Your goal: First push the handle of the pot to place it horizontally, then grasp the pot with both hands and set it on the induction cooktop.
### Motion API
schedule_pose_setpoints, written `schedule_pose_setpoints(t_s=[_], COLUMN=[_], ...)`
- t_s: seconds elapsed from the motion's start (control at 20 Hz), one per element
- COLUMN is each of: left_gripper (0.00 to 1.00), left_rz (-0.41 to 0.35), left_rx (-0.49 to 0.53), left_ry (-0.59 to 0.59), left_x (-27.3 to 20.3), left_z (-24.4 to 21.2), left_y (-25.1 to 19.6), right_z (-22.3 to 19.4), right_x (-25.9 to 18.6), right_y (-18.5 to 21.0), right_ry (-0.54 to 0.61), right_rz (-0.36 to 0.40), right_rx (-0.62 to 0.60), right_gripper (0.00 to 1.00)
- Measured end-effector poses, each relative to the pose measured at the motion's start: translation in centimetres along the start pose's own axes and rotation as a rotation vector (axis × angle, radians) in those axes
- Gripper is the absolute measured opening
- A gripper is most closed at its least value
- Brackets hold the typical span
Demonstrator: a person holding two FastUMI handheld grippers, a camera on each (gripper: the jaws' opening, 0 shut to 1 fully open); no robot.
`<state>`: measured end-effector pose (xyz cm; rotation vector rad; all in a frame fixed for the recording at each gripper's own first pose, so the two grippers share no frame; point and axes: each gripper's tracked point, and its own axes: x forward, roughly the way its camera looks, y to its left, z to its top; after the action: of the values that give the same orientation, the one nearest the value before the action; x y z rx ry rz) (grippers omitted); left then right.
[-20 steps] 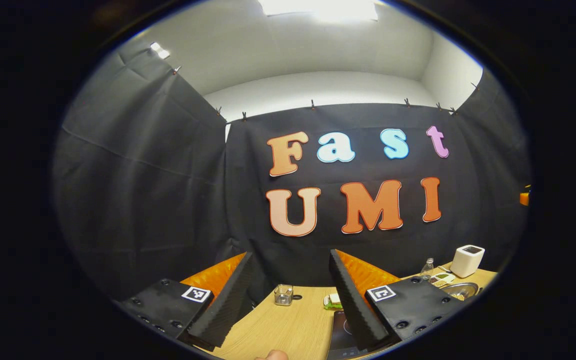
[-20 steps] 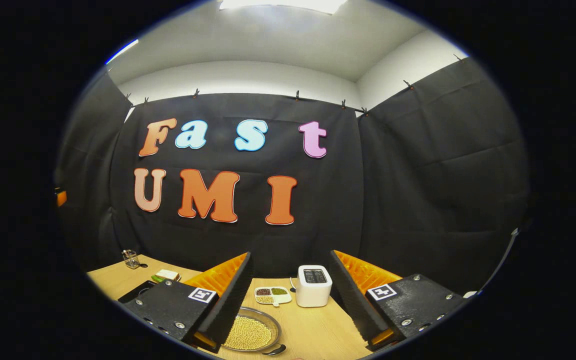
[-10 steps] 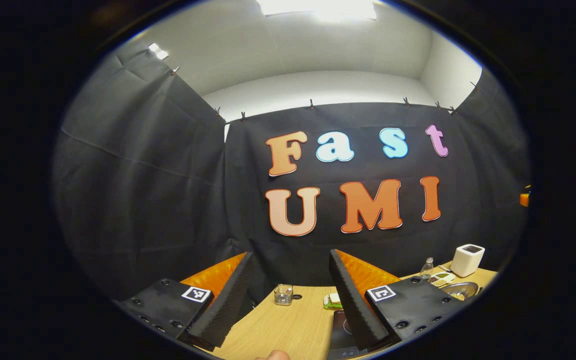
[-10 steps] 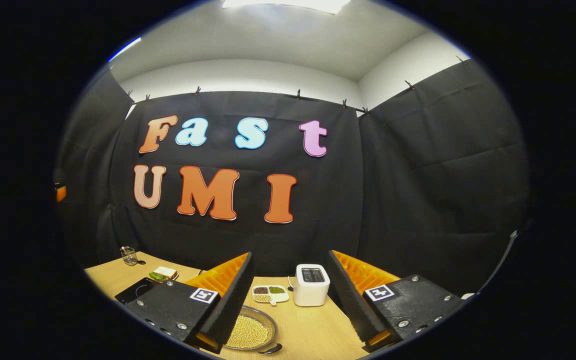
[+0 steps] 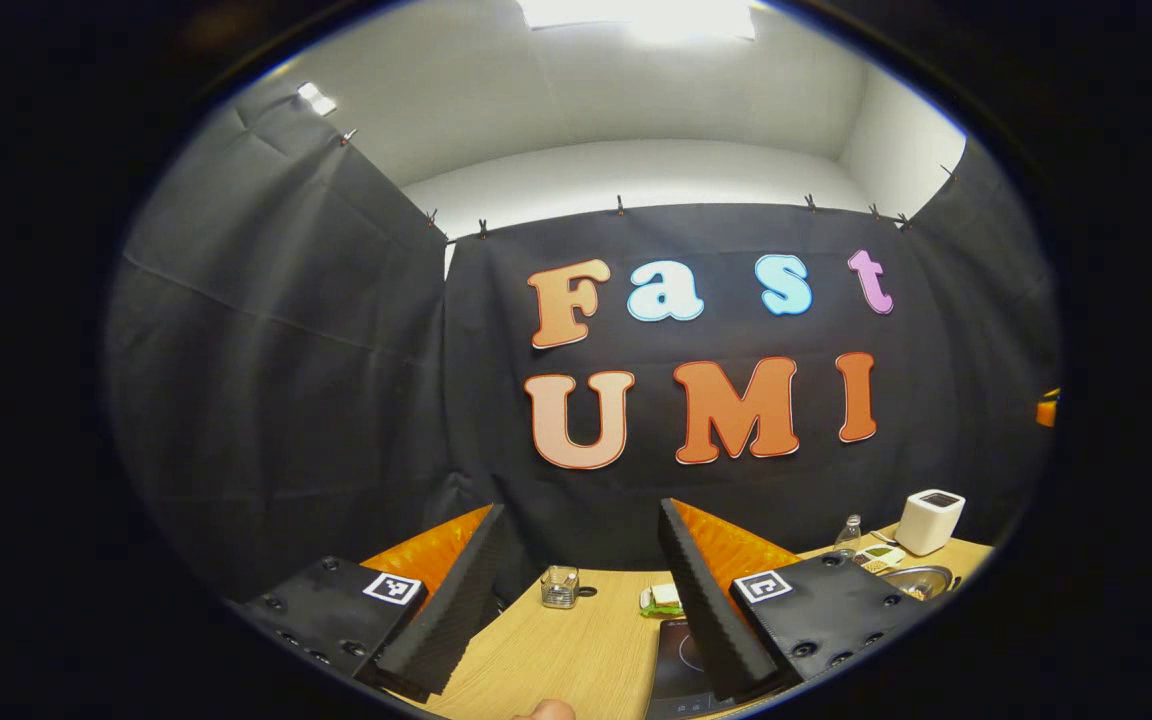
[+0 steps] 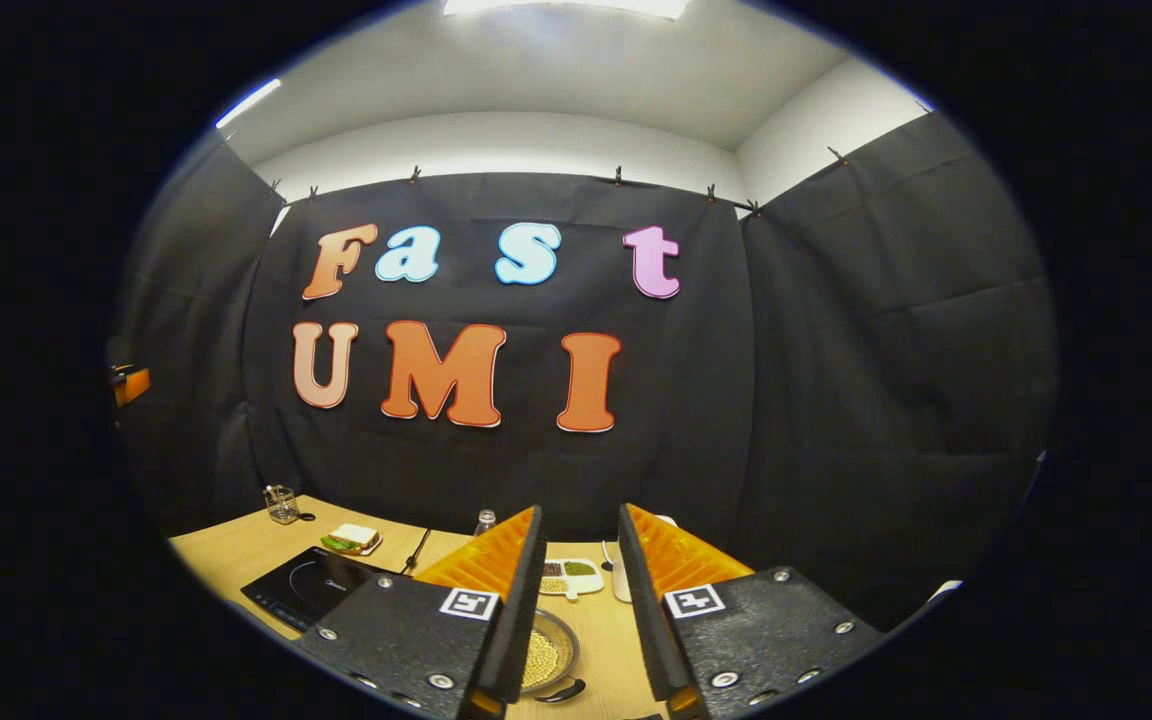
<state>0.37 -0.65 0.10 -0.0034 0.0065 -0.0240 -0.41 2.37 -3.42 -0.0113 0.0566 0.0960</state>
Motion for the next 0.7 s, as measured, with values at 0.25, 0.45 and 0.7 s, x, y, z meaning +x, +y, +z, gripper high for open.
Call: schedule_pose_setpoints(t_s=[0.25, 0.45, 0.7], left_gripper=[0.99, 0.97, 0.98], left_rz=[-0.003, -0.001, -0.008], left_rx=[-0.002, -0.004, -0.011], left_ry=[0.002, 0.007, 0.008], left_x=[0.1, 0.1, 0.2], left_z=[0.1, -0.2, -0.2], left_y=[-0.2, -0.4, -0.8], right_z=[-4.1, -8.8, -15.8], right_x=[-0.4, -0.7, -2.0], right_y=[2.0, 2.9, 3.2], right_ry=[0.095, 0.201, 0.369], right_rz=[0.066, 0.09, 0.097], right_rx=[0.059, 0.077, 0.108], right_gripper=[0.22, 0.1, 0.0])
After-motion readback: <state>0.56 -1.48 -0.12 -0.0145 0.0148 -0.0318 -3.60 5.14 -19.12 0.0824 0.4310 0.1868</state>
